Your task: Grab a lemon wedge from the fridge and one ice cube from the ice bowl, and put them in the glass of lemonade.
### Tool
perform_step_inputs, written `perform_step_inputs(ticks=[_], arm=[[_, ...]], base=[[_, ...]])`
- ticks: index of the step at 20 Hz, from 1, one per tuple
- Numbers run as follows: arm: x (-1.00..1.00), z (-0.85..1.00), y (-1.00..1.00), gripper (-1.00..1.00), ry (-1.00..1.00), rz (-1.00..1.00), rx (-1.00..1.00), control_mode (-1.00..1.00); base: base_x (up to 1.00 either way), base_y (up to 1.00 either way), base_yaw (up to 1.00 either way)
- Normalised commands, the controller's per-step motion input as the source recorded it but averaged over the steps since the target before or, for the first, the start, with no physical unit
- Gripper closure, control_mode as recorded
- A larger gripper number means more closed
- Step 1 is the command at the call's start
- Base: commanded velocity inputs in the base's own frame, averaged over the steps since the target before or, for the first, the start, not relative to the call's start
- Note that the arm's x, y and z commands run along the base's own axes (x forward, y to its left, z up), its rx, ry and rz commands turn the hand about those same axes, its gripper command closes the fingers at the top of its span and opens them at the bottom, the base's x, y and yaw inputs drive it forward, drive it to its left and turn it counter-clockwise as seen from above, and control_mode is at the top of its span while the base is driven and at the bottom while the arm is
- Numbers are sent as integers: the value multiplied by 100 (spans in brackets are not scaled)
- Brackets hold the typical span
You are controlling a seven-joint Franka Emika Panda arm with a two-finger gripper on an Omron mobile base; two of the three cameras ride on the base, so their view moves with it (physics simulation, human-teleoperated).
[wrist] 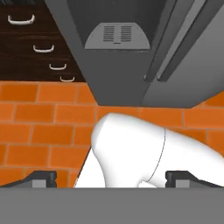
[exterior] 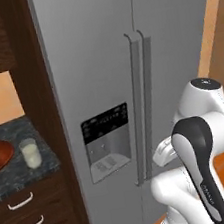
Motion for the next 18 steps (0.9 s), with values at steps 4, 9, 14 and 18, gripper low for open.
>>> perform_step_inputs(ticks=[4,9,14,18], arm=[[0,0,0,-100,0,0,0,100],[0,0,0,-100,0,0,0,100],[0,0,0,-100,0,0,0,100],[0,0,0,-100,0,0,0,100]], base=[[31,-100,36],[-4,-56,11],[-64,10,2],[-21,56,8]])
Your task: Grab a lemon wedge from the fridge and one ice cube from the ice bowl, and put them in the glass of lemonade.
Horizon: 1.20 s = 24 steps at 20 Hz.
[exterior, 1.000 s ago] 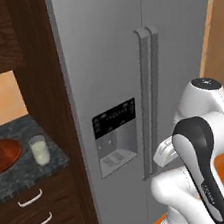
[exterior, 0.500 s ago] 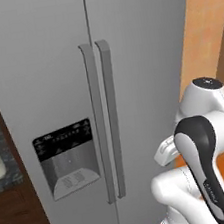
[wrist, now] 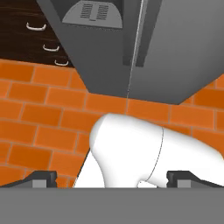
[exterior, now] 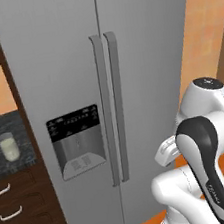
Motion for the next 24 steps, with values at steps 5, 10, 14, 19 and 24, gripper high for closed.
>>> perform_step_inputs(ticks=[5,10,14,19,24], arm=[[0,0,0,-100,0,0,0,100],[0,0,0,-100,0,0,0,100],[0,0,0,-100,0,0,0,100],[0,0,0,-100,0,0,0,100],[0,0,0,-100,0,0,0,100]], base=[[-7,5,9],[-21,-66,0],[-63,-31,0],[-63,18,4],[-23,23,0]])
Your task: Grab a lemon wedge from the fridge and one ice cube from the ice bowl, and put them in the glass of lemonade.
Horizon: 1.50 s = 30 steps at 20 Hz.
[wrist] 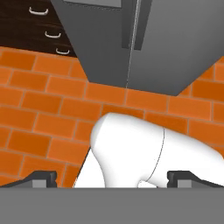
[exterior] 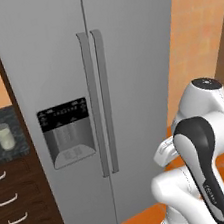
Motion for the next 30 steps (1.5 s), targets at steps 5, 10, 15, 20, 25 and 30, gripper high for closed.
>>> perform_step_inputs(ticks=[5,10,15,20,25,30], arm=[[0,0,0,-100,0,0,0,100],[0,0,0,-100,0,0,0,100],[0,0,0,-100,0,0,0,100],[47,0,26,-100,0,-4,0,-100],[100,0,33,-100,3,-30,0,-100],[100,35,2,-100,-4,-31,0,-100]], base=[[-47,9,3],[-37,0,5],[0,0,0],[0,0,0],[0,0,0],[0,0,0]])
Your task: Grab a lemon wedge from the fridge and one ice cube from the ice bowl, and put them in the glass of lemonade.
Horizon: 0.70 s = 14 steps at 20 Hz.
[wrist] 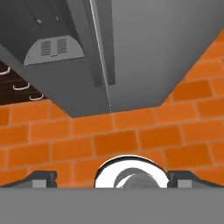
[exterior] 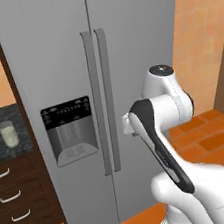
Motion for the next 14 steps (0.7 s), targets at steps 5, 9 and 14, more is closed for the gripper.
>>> perform_step_inputs(ticks=[5,9,14], arm=[[99,41,0,-100,-11,-7,0,-100],[99,4,0,-100,-10,10,0,-100],[83,-6,0,-100,-19,16,1,-100]], base=[[0,0,0],[0,0,0],[0,0,0]])
